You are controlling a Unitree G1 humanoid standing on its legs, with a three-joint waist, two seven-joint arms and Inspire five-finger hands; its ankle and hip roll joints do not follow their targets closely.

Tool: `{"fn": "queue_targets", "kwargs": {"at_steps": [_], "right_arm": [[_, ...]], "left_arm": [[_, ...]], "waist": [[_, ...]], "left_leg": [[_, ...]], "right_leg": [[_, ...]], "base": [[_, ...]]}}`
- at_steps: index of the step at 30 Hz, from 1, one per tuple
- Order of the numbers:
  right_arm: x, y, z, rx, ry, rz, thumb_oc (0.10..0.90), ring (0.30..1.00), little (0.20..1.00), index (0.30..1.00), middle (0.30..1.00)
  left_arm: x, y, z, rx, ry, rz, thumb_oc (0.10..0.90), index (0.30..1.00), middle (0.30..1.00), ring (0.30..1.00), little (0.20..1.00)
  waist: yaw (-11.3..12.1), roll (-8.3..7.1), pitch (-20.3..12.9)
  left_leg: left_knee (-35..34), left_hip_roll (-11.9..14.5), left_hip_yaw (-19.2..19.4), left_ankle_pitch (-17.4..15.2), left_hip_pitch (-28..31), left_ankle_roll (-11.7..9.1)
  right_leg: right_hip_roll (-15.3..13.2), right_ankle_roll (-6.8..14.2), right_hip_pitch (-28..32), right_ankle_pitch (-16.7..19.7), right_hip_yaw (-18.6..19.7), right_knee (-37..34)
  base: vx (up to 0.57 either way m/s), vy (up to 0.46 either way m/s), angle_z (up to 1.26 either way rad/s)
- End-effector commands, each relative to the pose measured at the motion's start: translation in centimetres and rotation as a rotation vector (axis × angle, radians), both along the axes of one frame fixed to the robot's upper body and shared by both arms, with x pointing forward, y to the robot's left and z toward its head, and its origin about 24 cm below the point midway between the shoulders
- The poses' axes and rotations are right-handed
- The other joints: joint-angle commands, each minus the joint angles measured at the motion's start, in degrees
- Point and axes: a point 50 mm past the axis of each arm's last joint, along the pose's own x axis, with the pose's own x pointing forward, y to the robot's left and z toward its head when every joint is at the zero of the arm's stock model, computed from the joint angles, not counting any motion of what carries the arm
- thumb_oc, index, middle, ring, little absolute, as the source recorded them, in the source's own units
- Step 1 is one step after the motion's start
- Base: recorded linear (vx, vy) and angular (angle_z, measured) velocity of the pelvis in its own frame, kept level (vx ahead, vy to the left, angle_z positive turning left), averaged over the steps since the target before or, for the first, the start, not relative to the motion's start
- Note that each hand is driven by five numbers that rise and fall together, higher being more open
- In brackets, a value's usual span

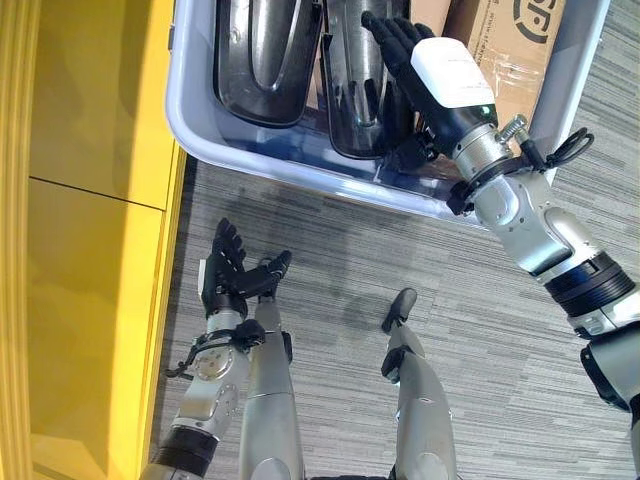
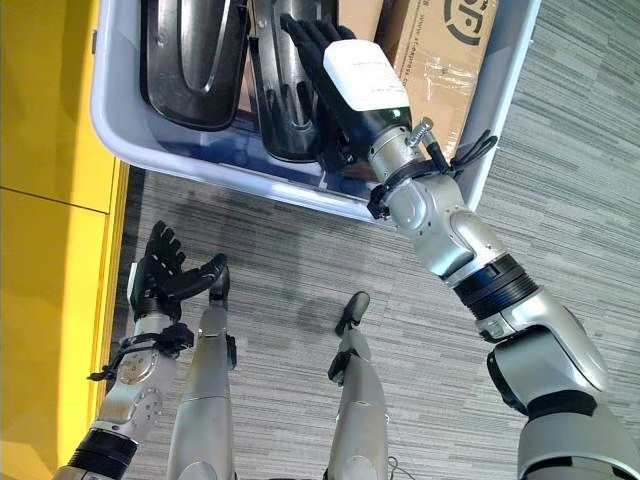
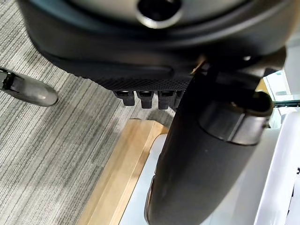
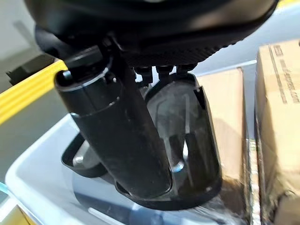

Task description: Move parts from the plastic box to the shelf.

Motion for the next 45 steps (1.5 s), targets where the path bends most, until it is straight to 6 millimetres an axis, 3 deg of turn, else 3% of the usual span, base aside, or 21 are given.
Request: {"fn": "queue_targets", "kwargs": {"at_steps": [1,9,37,45], "right_arm": [[-2.5,0.6,5.5,0.006,-0.244,0.082,0.900,1.000,1.000,1.000,1.000],[-3.3,0.8,6.3,0.008,-0.282,0.106,0.900,1.000,1.000,1.000,1.000],[-2.0,0.3,2.7,0.035,-0.157,0.079,0.900,1.000,1.000,1.000,1.000],[-1.2,0.6,2.5,0.042,-0.149,0.052,0.900,1.000,1.000,1.000,1.000]], "left_arm": [[-0.9,0.3,2.9,0.055,-0.164,0.004,0.900,1.000,1.000,1.000,1.000],[-0.9,0.5,2.9,0.052,-0.164,0.016,0.900,1.000,1.000,1.000,1.000],[-0.9,0.1,2.7,0.045,-0.153,0.018,0.900,1.000,1.000,1.000,1.000],[-1.0,0.0,2.8,0.046,-0.160,0.016,0.900,1.000,1.000,1.000,1.000]], "waist": [[0.58,-1.44,-0.60],[0.44,-1.71,-0.60],[0.24,-1.59,-0.60],[0.78,-1.18,-0.60]], "left_leg": [[0.37,0.73,4.93,-3.48,2.90,2.79],[0.26,0.79,5.03,-3.46,3.35,2.86],[0.08,0.61,5.09,-3.54,2.76,3.03],[0.58,0.49,4.76,-3.72,1.33,3.19]], "right_leg": [[-0.52,0.89,5.52,-6.20,1.85,7.37],[-0.48,0.83,5.69,-6.19,1.91,7.63],[-0.43,0.77,5.19,-6.28,1.66,7.52],[-0.46,0.73,3.84,-6.48,1.66,8.14]], "base": [[0.00,0.000,0.00],[0.00,0.000,0.00],[0.00,0.000,0.00],[0.00,0.000,0.00]]}}
